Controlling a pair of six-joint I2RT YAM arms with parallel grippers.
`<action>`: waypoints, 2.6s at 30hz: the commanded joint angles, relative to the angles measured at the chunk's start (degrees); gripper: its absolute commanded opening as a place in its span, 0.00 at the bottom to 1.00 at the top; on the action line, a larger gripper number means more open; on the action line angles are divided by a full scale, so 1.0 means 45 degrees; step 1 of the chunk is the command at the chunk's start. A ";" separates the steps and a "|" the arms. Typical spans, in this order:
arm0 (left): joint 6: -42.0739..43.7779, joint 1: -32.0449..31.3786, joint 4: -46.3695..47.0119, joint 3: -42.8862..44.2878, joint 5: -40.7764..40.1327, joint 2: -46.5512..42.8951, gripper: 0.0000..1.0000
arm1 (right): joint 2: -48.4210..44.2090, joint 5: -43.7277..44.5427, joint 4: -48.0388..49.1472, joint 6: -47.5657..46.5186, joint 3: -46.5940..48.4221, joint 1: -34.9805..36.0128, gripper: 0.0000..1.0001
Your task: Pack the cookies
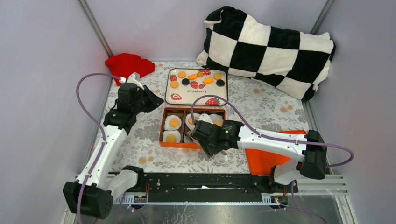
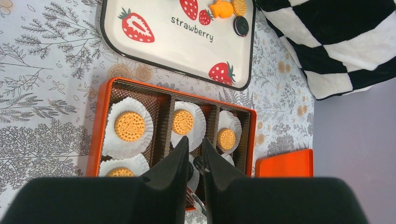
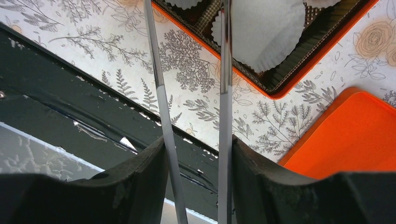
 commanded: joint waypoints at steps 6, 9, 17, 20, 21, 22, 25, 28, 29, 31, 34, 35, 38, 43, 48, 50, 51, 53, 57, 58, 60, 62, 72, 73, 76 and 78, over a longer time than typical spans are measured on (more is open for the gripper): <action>0.0111 0.0083 0.0714 -0.0111 0.0522 -0.0108 0.21 | -0.0428 0.2536 -0.0243 -0.0369 0.2833 0.0077 0.49; 0.0103 0.0089 0.0668 0.0018 0.0468 -0.0190 0.21 | -0.0156 0.3705 -0.0175 -0.0892 0.3879 0.0033 0.49; 0.0121 0.0092 -0.0099 0.0782 -0.0687 -0.0394 0.21 | 0.2514 0.3003 0.1591 -0.3027 0.5329 -0.2712 0.48; 0.0252 0.0089 -0.0420 0.1069 -0.1022 -0.0456 0.21 | 0.3903 0.2308 0.2226 -0.3648 0.5937 -0.3577 0.46; 0.0277 0.0090 -0.0499 0.1125 -0.1094 -0.0473 0.21 | 0.4605 0.2142 0.2326 -0.3860 0.6330 -0.3782 0.45; 0.0314 0.0081 -0.0565 0.1161 -0.1162 -0.0505 0.21 | 0.5181 0.2019 0.2355 -0.4038 0.6704 -0.3952 0.45; 0.0406 0.0099 -0.0692 0.1210 -0.1398 -0.0467 0.21 | 0.6753 0.1780 0.2267 -0.4517 0.7920 -0.4360 0.43; 0.0509 0.0099 -0.0816 0.1260 -0.1620 -0.0380 0.21 | 0.7971 0.1414 0.2154 -0.4845 0.9033 -0.4751 0.43; 0.0534 0.0116 -0.0853 0.1286 -0.1679 -0.0356 0.21 | 0.8299 0.1313 0.2151 -0.4908 0.9329 -0.4883 0.43; 0.0545 0.0135 -0.0882 0.1306 -0.1730 -0.0311 0.21 | 0.8835 0.1143 0.2121 -0.4956 0.9818 -0.5139 0.43; 0.0581 0.0158 -0.0880 0.1328 -0.1737 -0.0267 0.22 | 0.9533 0.0927 0.2091 -0.4978 1.0462 -0.5467 0.46; 0.0581 0.0158 -0.0852 0.1346 -0.1750 -0.0252 0.22 | 0.9757 0.0810 0.2090 -0.4990 1.0670 -0.5569 0.47; 0.0581 0.0170 -0.0798 0.1369 -0.1738 -0.0142 0.22 | 1.0489 0.0533 0.2029 -0.4978 1.1427 -0.5852 0.48; 0.0586 0.0194 -0.0753 0.1350 -0.1672 0.0009 0.22 | 1.1706 0.0074 0.1801 -0.5053 1.2796 -0.6008 0.50; 0.0668 0.0245 -0.0803 0.1350 -0.1696 -0.0028 0.22 | 1.2608 -0.0263 0.1486 -0.5011 1.3817 -0.6060 0.47; 0.0696 0.0265 -0.0846 0.1348 -0.1669 -0.0044 0.22 | 1.2640 -0.0330 0.1408 -0.4933 1.3887 -0.6084 0.33; 0.0698 0.0283 -0.0864 0.1341 -0.1622 -0.0060 0.22 | 1.2565 -0.0285 0.1364 -0.4880 1.3840 -0.6095 0.25; 0.0700 0.0295 -0.0871 0.1331 -0.1483 -0.0104 0.22 | 1.2206 -0.0150 0.1223 -0.4788 1.3664 -0.6092 0.11; 0.0559 0.0333 -0.0854 0.1301 -0.1172 -0.0198 0.22 | 1.0333 0.0259 0.1581 -0.4611 1.2147 -0.6097 0.00; 0.0525 0.0333 -0.0861 0.1306 -0.1108 -0.0246 0.22 | 0.9683 0.0338 0.1825 -0.4581 1.1633 -0.6094 0.00; 0.0457 0.0353 -0.0873 0.1296 -0.1012 -0.0329 0.22 | 0.8363 0.0379 0.2299 -0.4549 1.0541 -0.6097 0.00; 0.0384 0.0353 -0.0904 0.1255 -0.0977 -0.0477 0.22 | 0.7189 0.0364 0.2401 -0.4515 0.9709 -0.6096 0.00; 0.0275 0.0353 -0.0758 0.0919 -0.0512 -0.0753 0.22 | 0.0601 0.0297 0.1491 -0.3348 0.3952 -0.5250 0.00; 0.0255 0.0353 -0.0697 0.0845 -0.0374 -0.0750 0.22 | -0.0090 0.0353 0.1223 -0.3024 0.3323 -0.4963 0.00; 0.0135 0.0353 -0.0467 0.0628 -0.0054 -0.0730 0.22 | -0.1842 0.0620 0.0370 -0.1769 0.1560 -0.3613 0.00; 0.0086 0.0358 -0.0319 0.0492 0.0111 -0.0708 0.22 | -0.2738 0.0855 0.0002 -0.0713 0.0382 -0.2783 0.00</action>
